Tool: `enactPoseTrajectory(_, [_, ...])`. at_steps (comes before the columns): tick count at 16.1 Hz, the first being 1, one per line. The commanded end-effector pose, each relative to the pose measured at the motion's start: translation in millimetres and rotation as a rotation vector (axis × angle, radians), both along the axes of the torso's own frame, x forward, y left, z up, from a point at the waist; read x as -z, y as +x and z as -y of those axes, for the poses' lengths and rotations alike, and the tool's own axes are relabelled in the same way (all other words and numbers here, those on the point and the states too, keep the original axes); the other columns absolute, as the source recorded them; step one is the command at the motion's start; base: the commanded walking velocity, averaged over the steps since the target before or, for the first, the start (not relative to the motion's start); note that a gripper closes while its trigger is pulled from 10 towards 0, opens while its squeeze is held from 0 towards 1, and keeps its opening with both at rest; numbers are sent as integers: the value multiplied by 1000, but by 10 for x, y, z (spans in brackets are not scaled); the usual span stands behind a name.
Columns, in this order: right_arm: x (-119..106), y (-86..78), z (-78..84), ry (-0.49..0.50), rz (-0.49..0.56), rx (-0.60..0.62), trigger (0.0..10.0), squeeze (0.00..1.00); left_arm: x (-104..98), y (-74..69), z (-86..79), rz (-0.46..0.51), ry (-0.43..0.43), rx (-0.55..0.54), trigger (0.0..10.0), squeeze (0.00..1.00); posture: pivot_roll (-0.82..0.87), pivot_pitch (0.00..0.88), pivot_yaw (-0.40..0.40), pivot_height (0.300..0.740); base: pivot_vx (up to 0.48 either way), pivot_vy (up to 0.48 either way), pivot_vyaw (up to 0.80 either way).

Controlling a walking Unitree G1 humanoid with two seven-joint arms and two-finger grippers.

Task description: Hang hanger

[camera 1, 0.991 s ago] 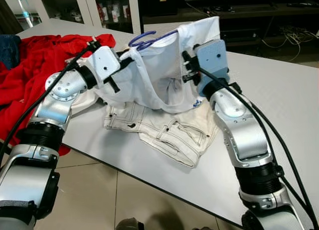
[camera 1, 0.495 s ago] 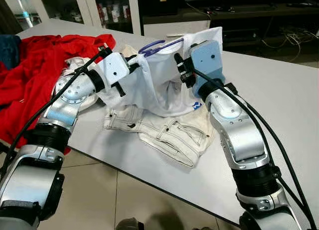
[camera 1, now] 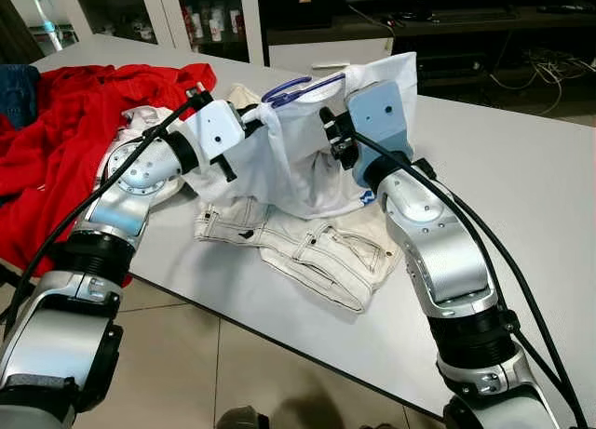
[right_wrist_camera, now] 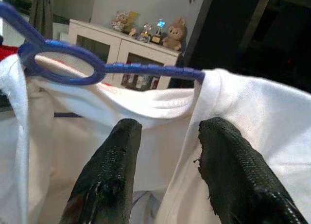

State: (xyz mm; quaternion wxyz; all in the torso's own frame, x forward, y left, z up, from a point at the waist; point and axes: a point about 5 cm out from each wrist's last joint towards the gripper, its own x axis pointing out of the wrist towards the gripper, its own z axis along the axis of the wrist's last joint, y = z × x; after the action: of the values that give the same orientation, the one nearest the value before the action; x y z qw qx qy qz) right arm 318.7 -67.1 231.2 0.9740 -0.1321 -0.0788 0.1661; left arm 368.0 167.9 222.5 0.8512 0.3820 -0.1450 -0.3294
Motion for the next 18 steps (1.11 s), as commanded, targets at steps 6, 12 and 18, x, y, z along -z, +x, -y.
enactPoseTrajectory(6, [246,80,-10,-20,-102,69,10000,310,15,-3,88,4,3,13,10000,0,155,0,64,740,0,0,0])
enactPoseTrajectory(12, [303,182,10,18,-125,118,1176,306,53,-30,149,0,-1,31,10000,0,165,0,61,740,0,0,0])
enactPoseTrajectory(18, [327,220,199,92,-101,201,0,267,70,-40,159,-5,-2,36,10000,0,165,0,61,740,0,0,0])
